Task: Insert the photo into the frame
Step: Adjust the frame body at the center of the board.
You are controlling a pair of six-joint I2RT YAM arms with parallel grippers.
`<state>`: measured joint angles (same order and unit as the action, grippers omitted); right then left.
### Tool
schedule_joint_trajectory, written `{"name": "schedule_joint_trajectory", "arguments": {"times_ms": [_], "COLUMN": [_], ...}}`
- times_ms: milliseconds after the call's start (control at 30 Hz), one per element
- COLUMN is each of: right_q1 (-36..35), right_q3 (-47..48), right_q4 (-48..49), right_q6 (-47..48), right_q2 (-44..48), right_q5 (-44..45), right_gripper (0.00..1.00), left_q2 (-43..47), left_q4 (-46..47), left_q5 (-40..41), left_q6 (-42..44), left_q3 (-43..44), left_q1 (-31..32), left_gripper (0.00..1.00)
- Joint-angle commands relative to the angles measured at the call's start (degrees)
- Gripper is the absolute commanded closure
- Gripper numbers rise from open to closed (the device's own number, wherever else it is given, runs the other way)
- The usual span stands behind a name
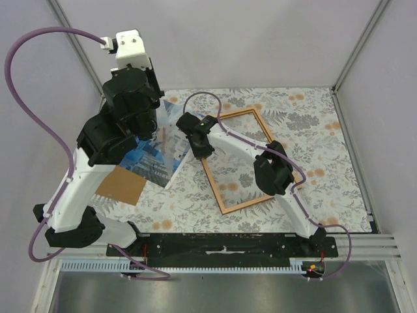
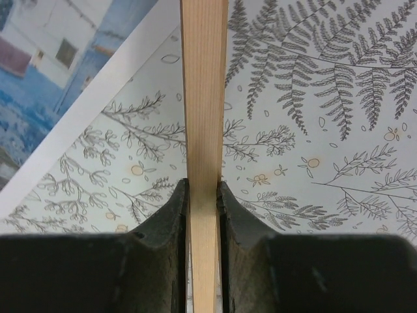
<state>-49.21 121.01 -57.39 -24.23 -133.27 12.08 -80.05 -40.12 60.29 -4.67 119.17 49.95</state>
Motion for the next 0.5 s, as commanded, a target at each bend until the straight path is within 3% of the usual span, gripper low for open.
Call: {"name": "schedule_joint_trajectory", "arguments": {"times_ms": [0, 133, 333, 467], "right_q1": [3.32, 5.79, 6.84, 7.02], "right_q3": [7.04, 8.10, 7.67, 1.18], "right_q4": [-4.23, -2.22, 0.08, 4.11], "right_q6": [-13.81, -21.81, -24.38, -23.06], "right_q2": [-2.51, -4.63, -6.12, -2.09], "right_q5": [-0.55, -4.16, -5.40, -5.49], "right_gripper": [1.00, 1.00, 1.00, 0.74], "left_q2": [2.44, 2.53, 2.88, 3.32], "left_q4": [3.47, 3.47, 3.47, 3.38], "left_q5": [2.81, 2.81, 2.55, 2.37], "left_q6": [1.41, 1.41, 1.33, 0.80], "left_q3": [0.00, -0.35, -1.75, -2.98], "left_q1": [-0.21, -0.29, -0.21, -0.21], "left_gripper": [0.98, 0.98, 0.98, 0.98]}}
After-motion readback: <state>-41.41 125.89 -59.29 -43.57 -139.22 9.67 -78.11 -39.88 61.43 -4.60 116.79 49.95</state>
